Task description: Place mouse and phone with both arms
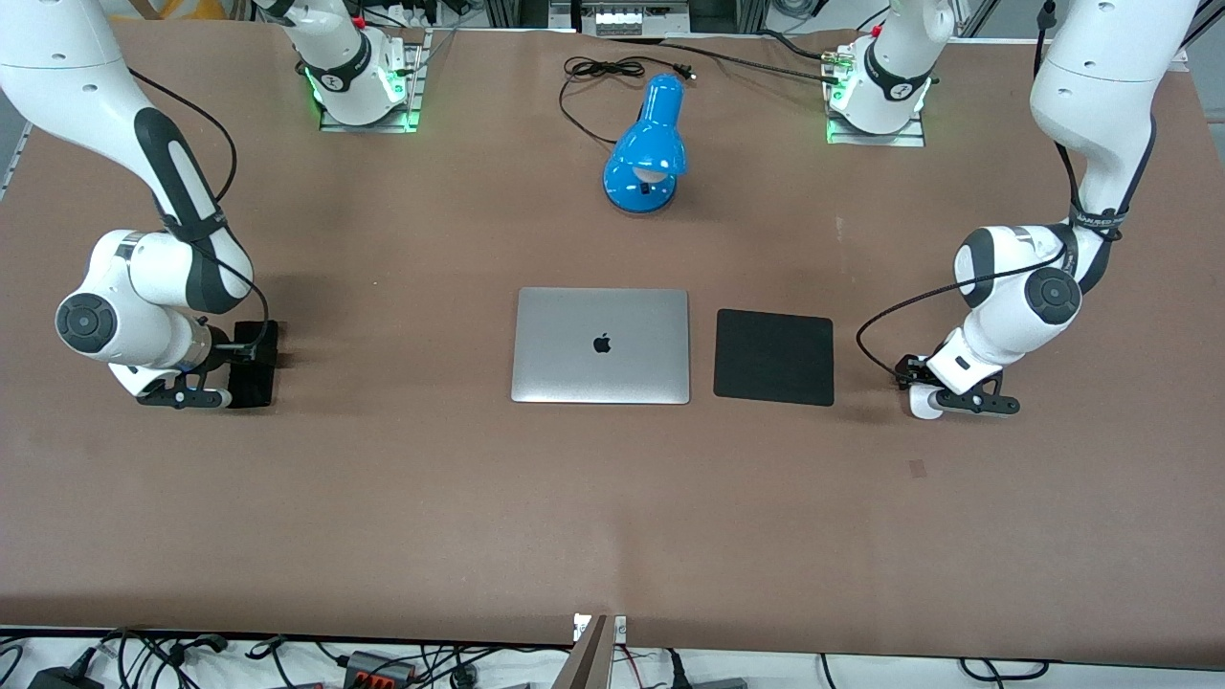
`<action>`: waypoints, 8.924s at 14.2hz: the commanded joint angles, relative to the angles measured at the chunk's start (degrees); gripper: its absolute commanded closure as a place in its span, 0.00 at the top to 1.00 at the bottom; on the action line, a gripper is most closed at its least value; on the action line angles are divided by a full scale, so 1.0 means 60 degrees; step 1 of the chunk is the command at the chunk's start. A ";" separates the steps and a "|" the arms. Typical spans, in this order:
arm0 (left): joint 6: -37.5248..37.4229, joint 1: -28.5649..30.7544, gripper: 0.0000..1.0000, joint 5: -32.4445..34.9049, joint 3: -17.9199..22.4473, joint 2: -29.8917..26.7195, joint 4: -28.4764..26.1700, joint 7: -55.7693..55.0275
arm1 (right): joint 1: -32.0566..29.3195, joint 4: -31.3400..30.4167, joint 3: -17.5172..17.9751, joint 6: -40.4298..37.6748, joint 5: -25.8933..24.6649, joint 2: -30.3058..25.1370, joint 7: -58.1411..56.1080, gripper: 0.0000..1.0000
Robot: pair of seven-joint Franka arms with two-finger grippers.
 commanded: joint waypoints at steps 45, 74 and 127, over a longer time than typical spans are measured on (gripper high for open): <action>-0.1920 -0.3726 1.00 0.3581 -0.0218 -0.1152 0.0867 -0.7178 | 0.5541 0.1228 0.0348 -0.0499 0.2642 0.0463 0.4345 0.22; -1.0267 -0.0795 1.00 -0.0388 0.0222 -0.5679 0.3553 -0.1332 | 0.5542 0.1914 0.0231 -0.0846 0.2511 0.0013 0.4479 1.00; -1.0575 -0.0913 1.00 -0.0242 0.0324 -0.5285 0.4138 -0.1212 | 0.1060 0.1682 0.0332 -0.5770 0.1251 -0.5951 -0.0150 1.00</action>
